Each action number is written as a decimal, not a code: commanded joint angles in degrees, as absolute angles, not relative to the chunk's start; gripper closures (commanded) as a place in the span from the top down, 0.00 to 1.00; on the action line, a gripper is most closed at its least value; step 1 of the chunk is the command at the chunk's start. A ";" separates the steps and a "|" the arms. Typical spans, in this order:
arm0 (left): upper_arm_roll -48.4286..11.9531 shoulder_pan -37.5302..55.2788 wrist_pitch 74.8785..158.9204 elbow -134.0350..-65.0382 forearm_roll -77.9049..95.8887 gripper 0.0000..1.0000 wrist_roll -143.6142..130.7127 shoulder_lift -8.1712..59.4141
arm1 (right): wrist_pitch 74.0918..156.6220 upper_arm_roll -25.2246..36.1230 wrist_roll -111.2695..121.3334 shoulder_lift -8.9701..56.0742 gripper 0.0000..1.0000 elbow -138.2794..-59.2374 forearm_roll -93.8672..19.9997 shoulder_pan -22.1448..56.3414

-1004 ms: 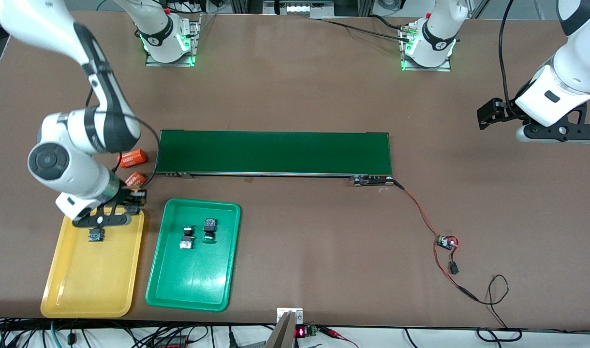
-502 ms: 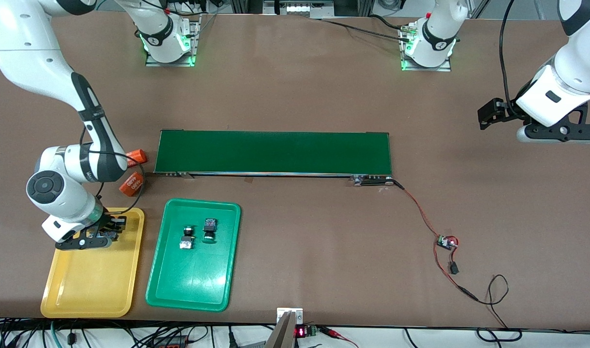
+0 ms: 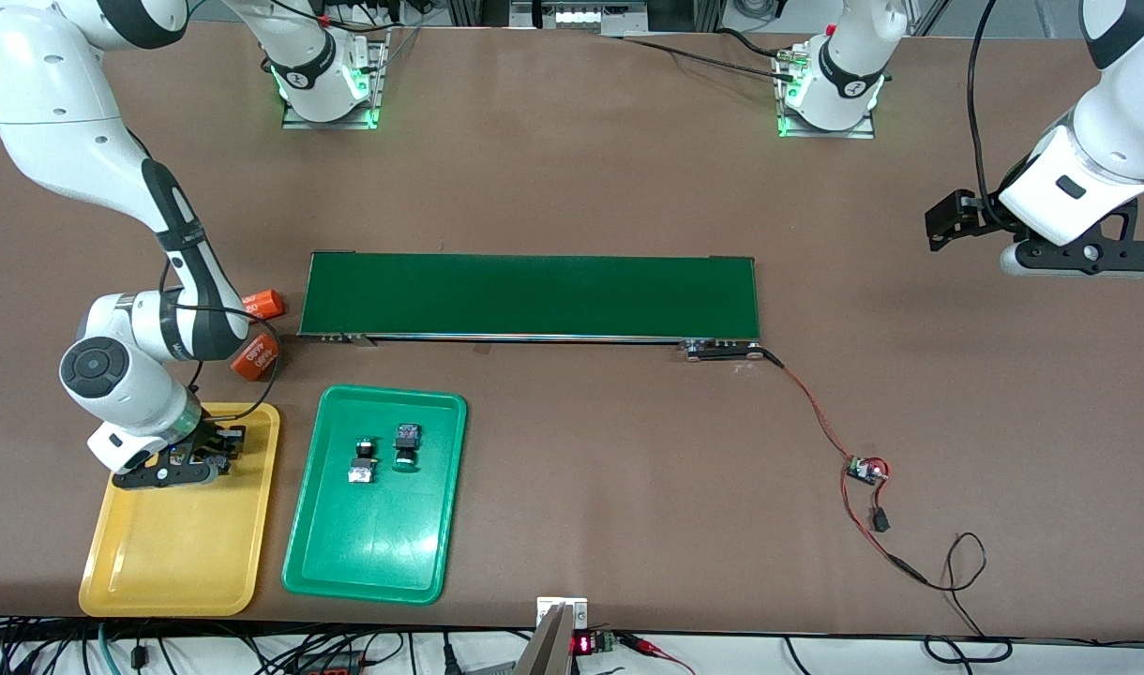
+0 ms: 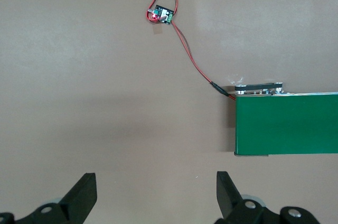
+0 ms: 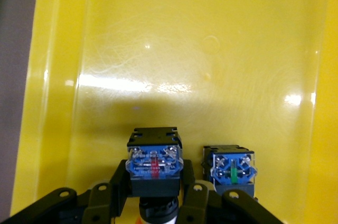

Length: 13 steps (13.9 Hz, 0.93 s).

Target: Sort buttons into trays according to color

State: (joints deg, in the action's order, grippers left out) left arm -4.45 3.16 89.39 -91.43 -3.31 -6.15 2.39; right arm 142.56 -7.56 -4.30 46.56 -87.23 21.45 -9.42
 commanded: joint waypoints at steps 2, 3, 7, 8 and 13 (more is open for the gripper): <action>-4.92 2.90 88.51 -91.41 -3.87 1.00 -6.42 1.49 | 142.74 -7.21 -4.48 47.11 1.00 -85.78 22.15 -9.05; -4.92 2.90 88.42 -91.41 -3.87 1.00 -6.42 1.49 | 142.82 -7.21 -4.40 46.76 1.00 -85.78 21.97 -8.88; -4.92 2.90 88.42 -91.41 -3.87 1.00 -6.42 1.49 | 130.30 -7.56 -4.57 38.61 1.00 -85.96 20.14 -6.33; -4.92 2.90 88.42 -91.41 -3.87 1.00 -6.42 1.49 | 124.42 -7.91 -4.57 35.71 1.00 -85.78 17.86 -6.33; -4.92 2.90 88.42 -91.41 -3.87 1.00 -6.42 1.49 | 103.73 -8.26 -4.31 21.12 1.00 -85.87 6.97 -5.18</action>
State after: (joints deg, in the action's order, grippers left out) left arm -4.49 3.16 89.30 -91.42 -3.31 -6.15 2.35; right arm 107.73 -8.35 -4.44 26.12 -83.80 10.67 -5.28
